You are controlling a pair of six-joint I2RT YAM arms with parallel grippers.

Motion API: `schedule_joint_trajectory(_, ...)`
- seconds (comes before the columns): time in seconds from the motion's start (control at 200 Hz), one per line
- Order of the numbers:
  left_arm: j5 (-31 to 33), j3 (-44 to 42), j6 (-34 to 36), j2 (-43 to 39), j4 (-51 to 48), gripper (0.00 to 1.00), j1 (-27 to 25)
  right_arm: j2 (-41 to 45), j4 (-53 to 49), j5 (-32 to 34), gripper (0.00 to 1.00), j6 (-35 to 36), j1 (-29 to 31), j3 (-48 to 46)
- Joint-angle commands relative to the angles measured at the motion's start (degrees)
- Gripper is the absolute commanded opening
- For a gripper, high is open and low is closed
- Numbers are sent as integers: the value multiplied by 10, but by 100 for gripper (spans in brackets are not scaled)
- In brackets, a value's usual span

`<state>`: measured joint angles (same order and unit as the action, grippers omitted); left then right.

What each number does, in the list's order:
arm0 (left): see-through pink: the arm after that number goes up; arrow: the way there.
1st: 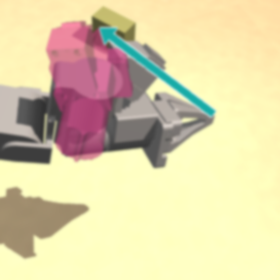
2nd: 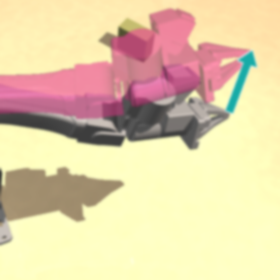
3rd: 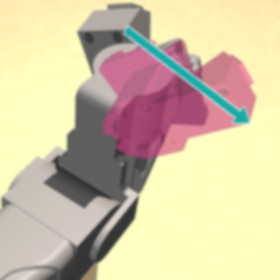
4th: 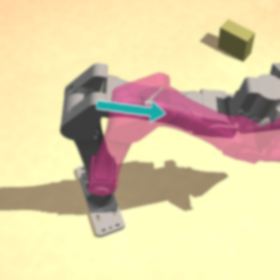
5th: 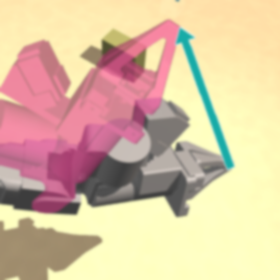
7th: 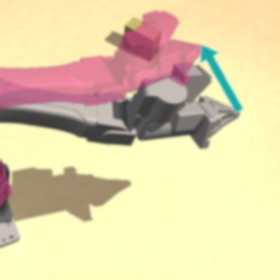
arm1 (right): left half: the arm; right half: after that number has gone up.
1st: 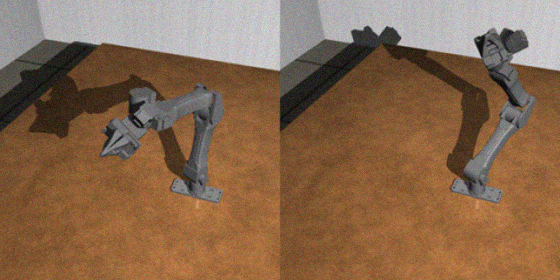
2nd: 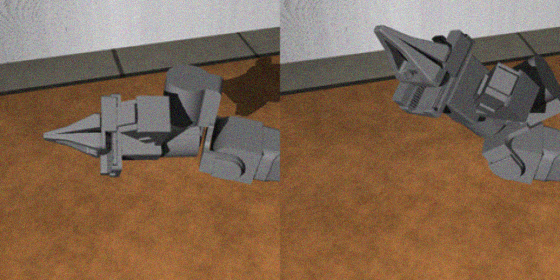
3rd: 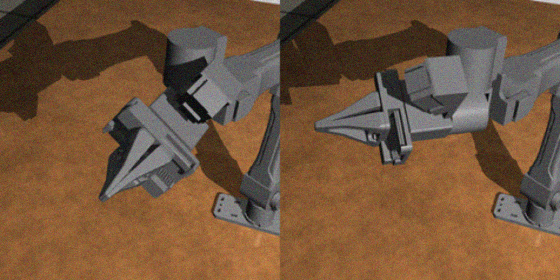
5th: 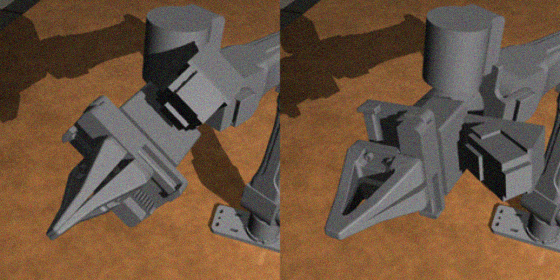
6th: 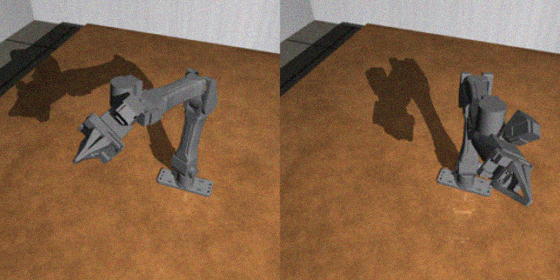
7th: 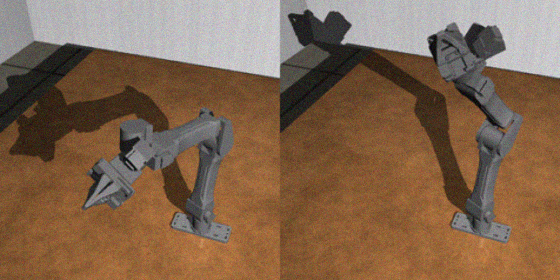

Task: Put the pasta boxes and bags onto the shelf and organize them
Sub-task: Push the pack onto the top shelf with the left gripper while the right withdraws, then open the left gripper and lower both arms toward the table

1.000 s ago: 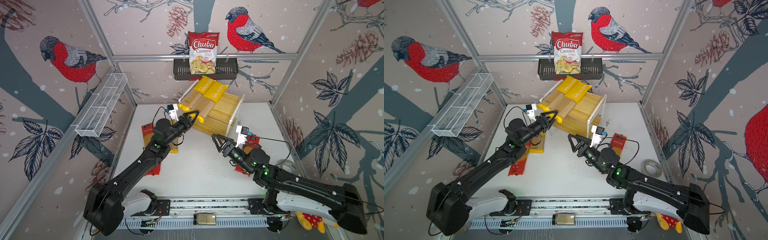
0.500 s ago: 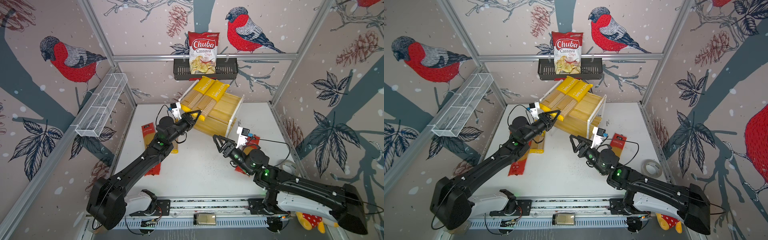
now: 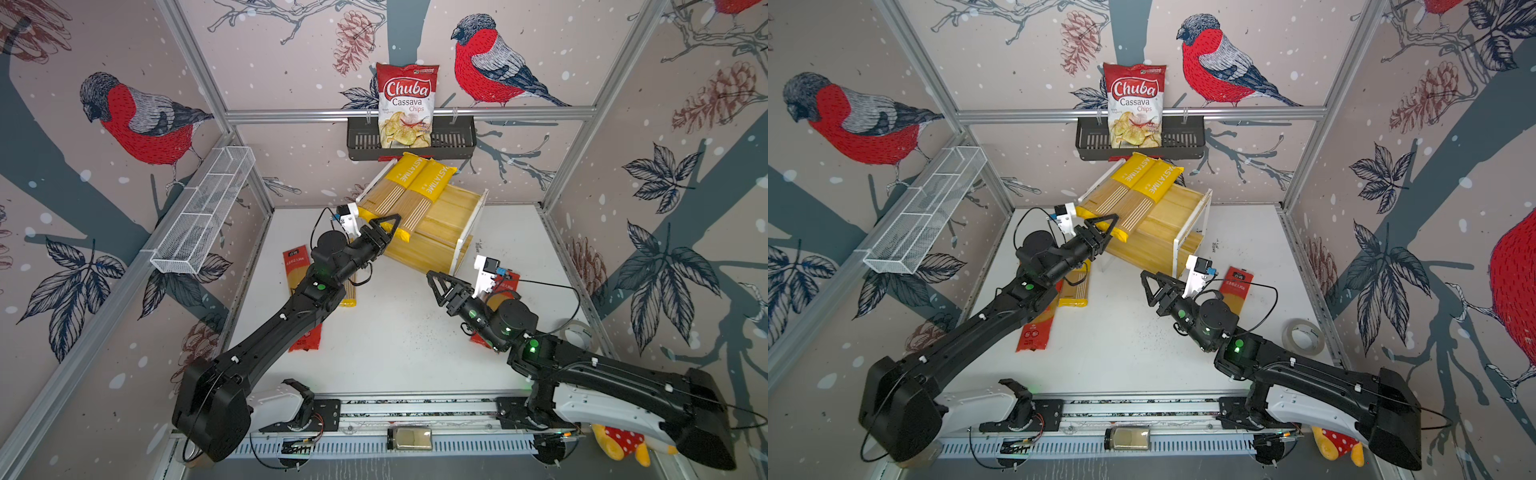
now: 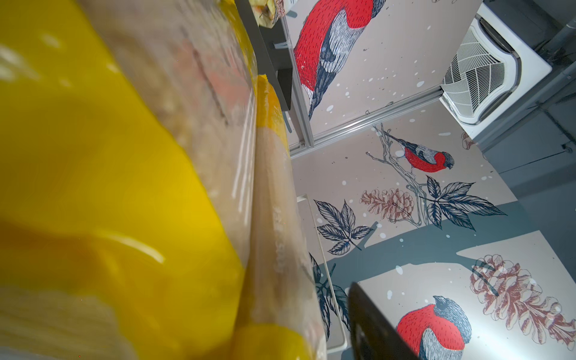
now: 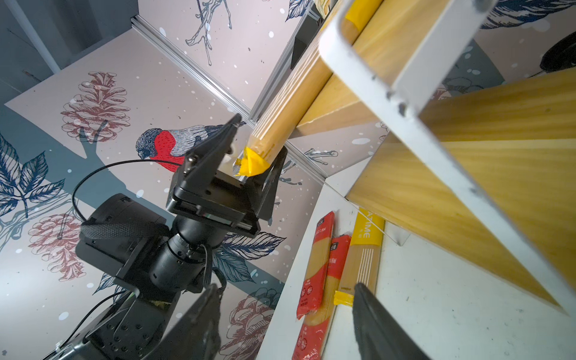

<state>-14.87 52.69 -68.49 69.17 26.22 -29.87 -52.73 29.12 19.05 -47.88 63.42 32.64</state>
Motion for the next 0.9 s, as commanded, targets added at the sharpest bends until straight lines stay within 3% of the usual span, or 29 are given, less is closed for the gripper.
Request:
schedule_joint_trajectory(0.0, 4, -17, 45, -32, -27, 70, 0, -3, 5, 10, 67, 11, 2, -3)
schedule_joint_trajectory(0.14, -1, -65, 89, -96, -72, 73, 7, -30, 0, 11, 67, 18, 12, 0)
schedule_joint_trajectory(0.22, 10, -84, 156, -133, -125, 72, 7, -59, -14, 17, 66, 34, 30, 14)
schedule_joint_trajectory(0.36, 101, -114, 257, -204, -252, 69, 9, -133, -42, 38, 63, 60, 75, 50)
schedule_joint_trajectory(0.515, 187, -178, 320, -267, -275, 67, 24, -261, -102, 22, 54, 80, 100, 136)
schedule_joint_trajectory(0.765, 192, -288, 296, -250, -225, 67, 80, -468, -154, 16, 41, 148, 105, 269)
schedule_joint_trajectory(0.895, 127, -321, 272, -218, -186, 67, 144, -539, -161, 6, 38, 165, 102, 306)
